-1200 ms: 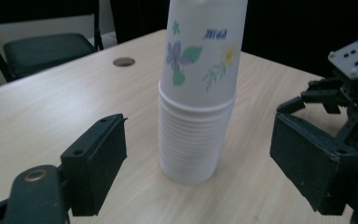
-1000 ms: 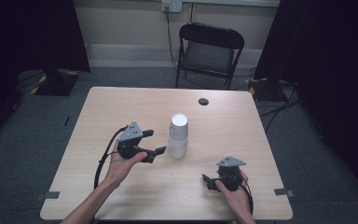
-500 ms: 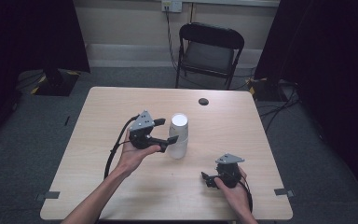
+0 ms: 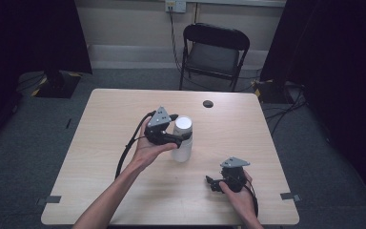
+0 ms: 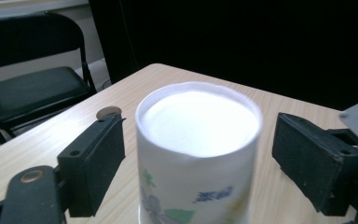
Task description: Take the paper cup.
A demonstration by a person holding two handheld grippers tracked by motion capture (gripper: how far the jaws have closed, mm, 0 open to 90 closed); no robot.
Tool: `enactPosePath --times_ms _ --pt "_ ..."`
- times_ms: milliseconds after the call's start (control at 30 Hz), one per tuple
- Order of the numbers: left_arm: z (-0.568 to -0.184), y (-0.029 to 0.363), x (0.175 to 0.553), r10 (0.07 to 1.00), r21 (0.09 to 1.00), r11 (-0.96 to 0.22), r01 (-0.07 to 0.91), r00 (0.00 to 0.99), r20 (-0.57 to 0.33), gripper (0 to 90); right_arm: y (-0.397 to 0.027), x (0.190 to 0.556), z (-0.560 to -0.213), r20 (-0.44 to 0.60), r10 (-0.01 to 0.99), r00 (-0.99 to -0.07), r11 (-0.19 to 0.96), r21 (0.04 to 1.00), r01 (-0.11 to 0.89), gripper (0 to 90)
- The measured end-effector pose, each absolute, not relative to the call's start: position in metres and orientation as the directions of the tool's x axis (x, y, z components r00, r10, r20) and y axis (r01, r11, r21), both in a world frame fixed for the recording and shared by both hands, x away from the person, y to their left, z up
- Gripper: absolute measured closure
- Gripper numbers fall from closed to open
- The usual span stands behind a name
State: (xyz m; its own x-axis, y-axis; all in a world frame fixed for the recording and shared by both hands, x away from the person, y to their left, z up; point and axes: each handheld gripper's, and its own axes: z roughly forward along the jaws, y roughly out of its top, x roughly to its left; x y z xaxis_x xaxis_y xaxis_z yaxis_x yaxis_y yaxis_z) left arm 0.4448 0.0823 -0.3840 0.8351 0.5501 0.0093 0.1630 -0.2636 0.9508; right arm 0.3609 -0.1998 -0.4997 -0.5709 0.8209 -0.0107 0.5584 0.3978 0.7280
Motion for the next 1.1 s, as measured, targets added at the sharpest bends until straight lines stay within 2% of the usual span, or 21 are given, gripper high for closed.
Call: enactPosePath --times_ms 67,167,233,667,733,1100 --pt "-0.387 0.079 0.449 0.553 0.949 -0.249 0.193 0.833 -0.024 18.4 -0.2 0.361 -0.5 -0.011 0.821 -0.571 0.398 0.728 0.558 10.4" --pt "-0.387 0.077 0.451 0.561 0.95 -0.262 0.172 0.828 0.005 25.3 -0.2 0.361 -0.5 -0.011 0.821 -0.571 0.398 0.728 0.558 10.4" --pt "-0.388 0.076 0.453 0.566 0.951 -0.253 0.18 0.824 -0.005 22.9 -0.2 0.361 -0.5 -0.011 0.821 -0.571 0.398 0.728 0.558 10.4" --pt "-0.394 0.07 0.454 0.549 0.936 -0.303 0.181 0.836 0.017 22.7 -0.2 0.361 -0.5 -0.01 0.821 -0.571 0.398 0.728 0.558 10.4" --pt "-0.393 0.069 0.453 0.546 0.936 -0.306 0.171 0.837 0.026 30.7 -0.2 0.361 -0.5 -0.01 0.821 -0.572 0.398 0.728 0.558 10.4" --pt "-0.382 0.071 0.452 0.557 0.946 -0.272 0.178 0.831 0.004 32.7 -0.2 0.361 -0.5 -0.011 0.821 -0.571 0.398 0.728 0.558 10.4"
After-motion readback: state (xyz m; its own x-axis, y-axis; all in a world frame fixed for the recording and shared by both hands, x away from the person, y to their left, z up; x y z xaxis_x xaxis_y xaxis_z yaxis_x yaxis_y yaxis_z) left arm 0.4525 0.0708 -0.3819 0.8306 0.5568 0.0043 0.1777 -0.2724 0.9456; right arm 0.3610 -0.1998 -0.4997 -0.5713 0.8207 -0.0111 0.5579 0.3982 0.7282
